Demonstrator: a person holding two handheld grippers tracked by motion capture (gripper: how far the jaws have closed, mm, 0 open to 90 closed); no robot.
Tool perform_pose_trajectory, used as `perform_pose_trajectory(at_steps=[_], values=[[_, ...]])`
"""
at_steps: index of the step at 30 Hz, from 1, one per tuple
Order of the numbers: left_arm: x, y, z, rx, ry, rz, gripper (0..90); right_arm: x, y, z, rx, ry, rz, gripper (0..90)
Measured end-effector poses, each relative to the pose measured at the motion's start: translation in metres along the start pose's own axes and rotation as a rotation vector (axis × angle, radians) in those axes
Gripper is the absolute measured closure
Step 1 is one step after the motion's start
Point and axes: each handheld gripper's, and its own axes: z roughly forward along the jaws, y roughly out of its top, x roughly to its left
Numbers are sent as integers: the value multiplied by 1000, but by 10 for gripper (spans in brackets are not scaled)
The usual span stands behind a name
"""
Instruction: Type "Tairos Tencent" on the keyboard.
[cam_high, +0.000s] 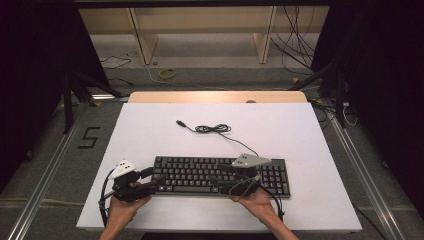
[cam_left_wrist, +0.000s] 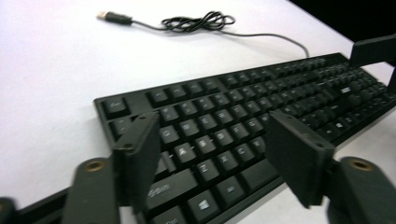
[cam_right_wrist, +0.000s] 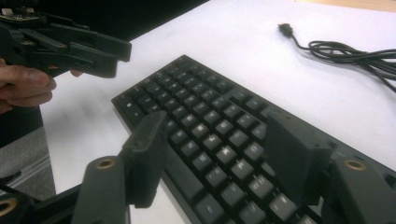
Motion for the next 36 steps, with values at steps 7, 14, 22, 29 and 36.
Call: perform_pose_trajectory(at_steps=[7,14,22,29,36], values=[[5,-1,0,32,30,-4,508,3,6,17,43,2,-6,506],[7,-3,2,78,55,1,703,3,13,35,76,15,-8,664],[5,-4,6,128,52,24,864,5,19,53,107,17,-13,812],[5,-4,9,147,51,23,888,4,22,67,128,4,-7,900],[6,-4,12,163,54,14,889,8,25,80,156,0,-15,900]])
